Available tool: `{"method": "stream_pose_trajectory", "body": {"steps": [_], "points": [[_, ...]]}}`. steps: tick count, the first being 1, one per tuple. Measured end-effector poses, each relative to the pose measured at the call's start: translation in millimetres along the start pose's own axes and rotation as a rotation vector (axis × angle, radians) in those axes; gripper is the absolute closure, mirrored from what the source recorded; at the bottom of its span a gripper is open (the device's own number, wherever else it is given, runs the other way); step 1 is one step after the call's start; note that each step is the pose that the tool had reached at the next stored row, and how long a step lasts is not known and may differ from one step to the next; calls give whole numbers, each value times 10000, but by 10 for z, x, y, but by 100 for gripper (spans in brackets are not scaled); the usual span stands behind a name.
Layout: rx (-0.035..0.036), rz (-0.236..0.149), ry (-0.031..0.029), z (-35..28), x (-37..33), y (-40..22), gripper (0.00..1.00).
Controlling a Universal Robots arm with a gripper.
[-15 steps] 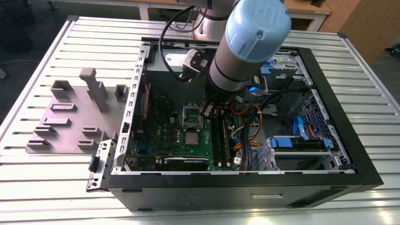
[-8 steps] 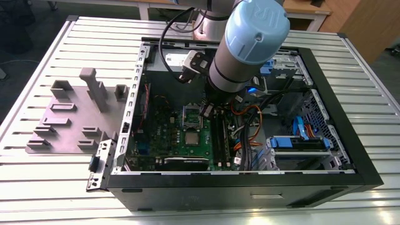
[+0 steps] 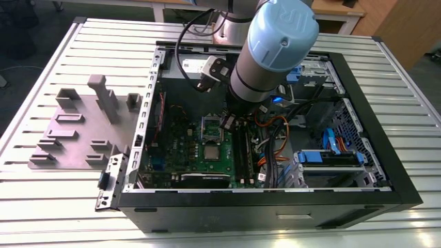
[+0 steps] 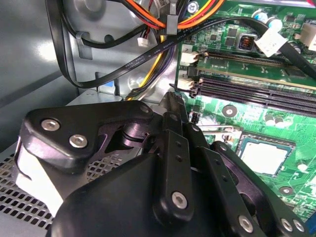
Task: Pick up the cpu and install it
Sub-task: 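Close the cpu cover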
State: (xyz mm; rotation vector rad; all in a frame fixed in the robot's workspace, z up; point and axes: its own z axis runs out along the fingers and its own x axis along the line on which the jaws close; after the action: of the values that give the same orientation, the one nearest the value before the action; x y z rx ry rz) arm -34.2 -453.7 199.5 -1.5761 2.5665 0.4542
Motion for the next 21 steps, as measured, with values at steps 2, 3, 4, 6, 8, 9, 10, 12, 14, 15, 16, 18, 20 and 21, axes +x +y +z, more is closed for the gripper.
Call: {"method": "stream_pose_trajectory", "body": {"steps": [2,3,4,6,8,9,10,12,14,15,16,18,20,21], "points": [[1,1,3,2,2,2,89],[1,1,2,3,3,3,89],[0,1,2,4,4,6,89],[0,0,1,4,5,8,89],[0,0,1,4,6,9,89],[0,0,0,4,7,11,89],[0,0,-1,4,7,11,89],[0,1,-2,3,9,17,89],[0,0,0,0,11,23,89],[0,-1,1,-1,11,24,89],[2,0,6,-3,11,26,89],[5,3,18,-13,10,29,89],[27,8,66,-20,8,32,89],[45,11,105,-24,7,32,89]]}}
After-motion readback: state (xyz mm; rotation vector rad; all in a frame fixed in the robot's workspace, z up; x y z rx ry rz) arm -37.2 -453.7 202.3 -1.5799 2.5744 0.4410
